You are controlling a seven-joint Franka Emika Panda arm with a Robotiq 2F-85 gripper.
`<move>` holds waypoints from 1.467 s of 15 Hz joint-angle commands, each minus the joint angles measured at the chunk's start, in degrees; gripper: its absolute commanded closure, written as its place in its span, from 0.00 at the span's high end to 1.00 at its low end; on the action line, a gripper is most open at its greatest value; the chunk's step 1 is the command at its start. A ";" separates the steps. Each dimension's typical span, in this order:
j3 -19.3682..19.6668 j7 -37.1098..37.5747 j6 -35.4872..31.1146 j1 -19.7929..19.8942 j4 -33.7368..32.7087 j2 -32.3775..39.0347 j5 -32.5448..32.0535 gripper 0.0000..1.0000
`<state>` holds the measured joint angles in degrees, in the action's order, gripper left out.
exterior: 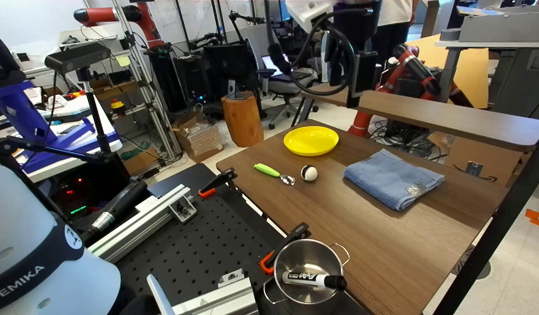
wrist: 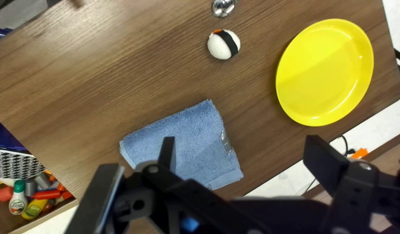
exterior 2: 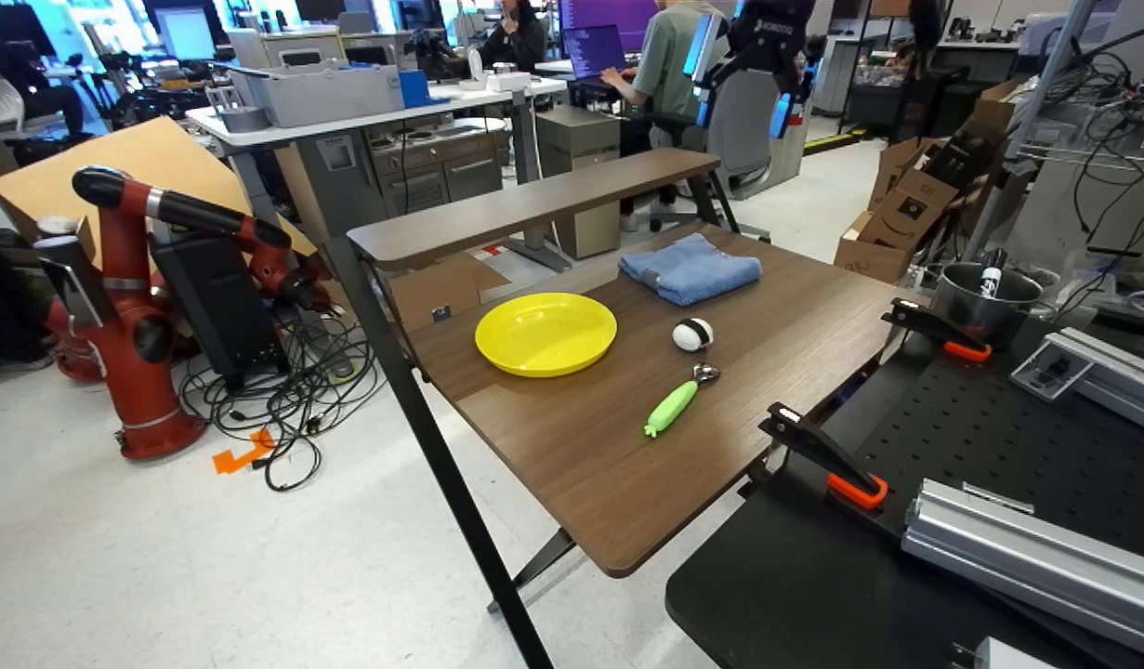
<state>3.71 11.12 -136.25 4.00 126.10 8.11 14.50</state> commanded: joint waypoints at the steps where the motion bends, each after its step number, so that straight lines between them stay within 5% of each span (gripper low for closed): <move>1: 0.12 0.47 0.31 0.85 -7.59 7.44 2.69 1.00; 12: 0.23 1.79 1.94 4.39 -24.66 24.90 3.06 1.00; 22: 0.85 4.95 -0.01 3.77 -31.96 36.69 1.47 1.00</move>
<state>4.29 14.39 -136.21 8.19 97.13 41.71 15.93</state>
